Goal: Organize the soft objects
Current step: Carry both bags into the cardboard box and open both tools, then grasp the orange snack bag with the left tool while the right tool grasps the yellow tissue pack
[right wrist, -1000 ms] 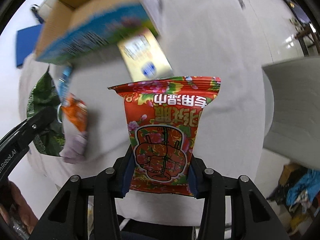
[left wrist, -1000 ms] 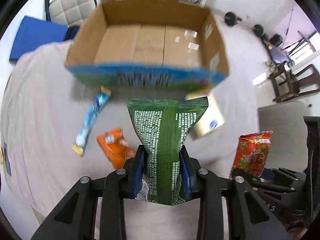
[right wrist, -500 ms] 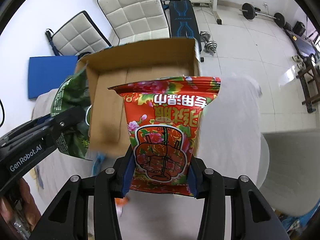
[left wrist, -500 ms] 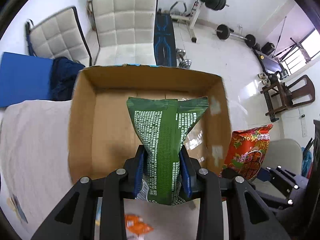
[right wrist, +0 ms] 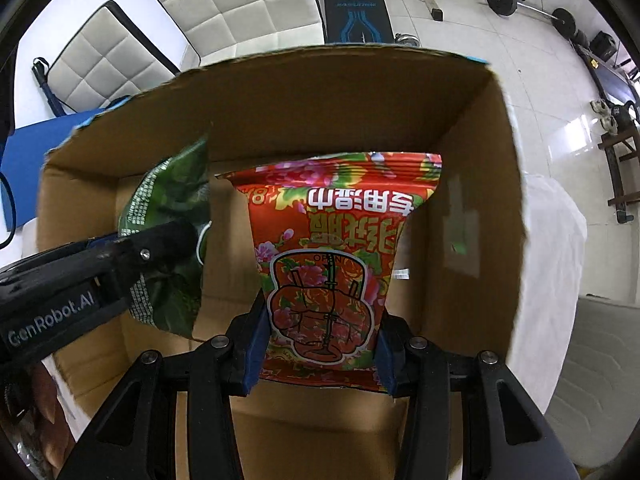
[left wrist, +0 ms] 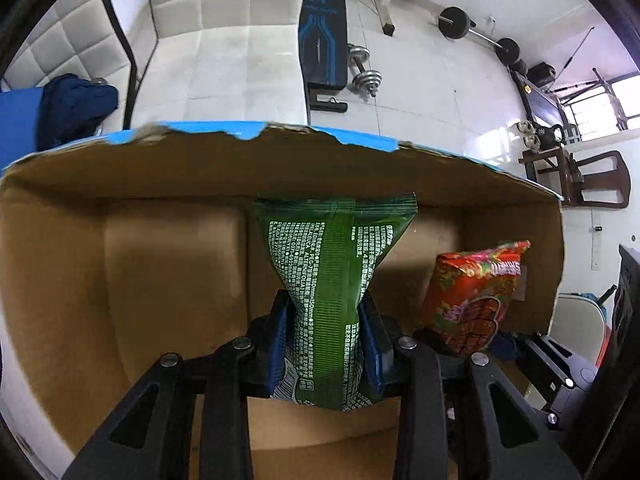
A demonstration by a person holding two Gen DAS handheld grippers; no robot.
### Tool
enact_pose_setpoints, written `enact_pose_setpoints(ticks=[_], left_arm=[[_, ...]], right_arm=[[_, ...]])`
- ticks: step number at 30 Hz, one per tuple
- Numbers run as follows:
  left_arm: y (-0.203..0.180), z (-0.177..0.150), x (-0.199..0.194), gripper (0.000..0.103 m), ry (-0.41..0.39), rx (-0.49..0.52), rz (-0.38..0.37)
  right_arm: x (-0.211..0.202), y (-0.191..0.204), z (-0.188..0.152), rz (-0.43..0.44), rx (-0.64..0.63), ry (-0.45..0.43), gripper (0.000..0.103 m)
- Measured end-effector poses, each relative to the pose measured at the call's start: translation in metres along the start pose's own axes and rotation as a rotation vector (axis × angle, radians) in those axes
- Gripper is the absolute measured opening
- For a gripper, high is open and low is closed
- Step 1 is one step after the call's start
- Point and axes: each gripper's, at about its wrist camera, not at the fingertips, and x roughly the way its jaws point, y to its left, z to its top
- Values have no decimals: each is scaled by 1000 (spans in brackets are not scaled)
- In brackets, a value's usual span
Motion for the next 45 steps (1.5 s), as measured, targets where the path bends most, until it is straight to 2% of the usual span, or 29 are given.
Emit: enact_pose_setpoints(ticks=[4, 7, 13, 15, 16, 18, 20, 22, 23, 24, 29, 32, 36, 45], left_arm=[[-1, 0, 10, 32, 20, -10, 24], [-3, -3, 11, 39, 38, -20, 37], [-4, -21, -9, 45, -7, 5, 110], [-4, -32, -22, 64, -40, 17, 130], [-3, -37, -27, 69, -56, 22, 142], [-2, -50, -40, 85, -92, 38, 157], [-2, -65, -53, 90, -123, 50, 178], [3, -80, -63, 92, -151, 52, 185], [6, -88, -68, 96, -168, 52, 187], [7, -92, -71, 100, -183, 49, 187], [17, -132, -97, 101, -274, 56, 209], [14, -151, -115, 101, -323, 60, 234], [11, -179, -138, 101, -379, 56, 251], [-2, -243, -196, 101, -475, 25, 259]], right_arm=[[8, 1, 7, 8, -17, 17, 49], [1, -6, -1, 5, -31, 21, 60], [-14, -4, -13, -12, -42, 23, 66], [-24, -2, -20, -26, -40, 25, 70], [-29, -1, -24, -34, -39, 21, 73], [-38, 3, -30, -53, -35, 14, 78], [-47, 7, -41, -62, -26, 13, 80], [-55, 9, -54, -65, -17, 5, 93], [-56, 12, -64, -63, -9, -4, 102], [-52, 11, -77, -65, -1, -17, 103], [-70, 20, -108, -90, 9, -95, 103], [-78, 32, -112, -79, 15, -120, 103], [-97, 37, -130, -123, -12, -200, 103], [-171, 48, -186, -111, -44, -306, 103]])
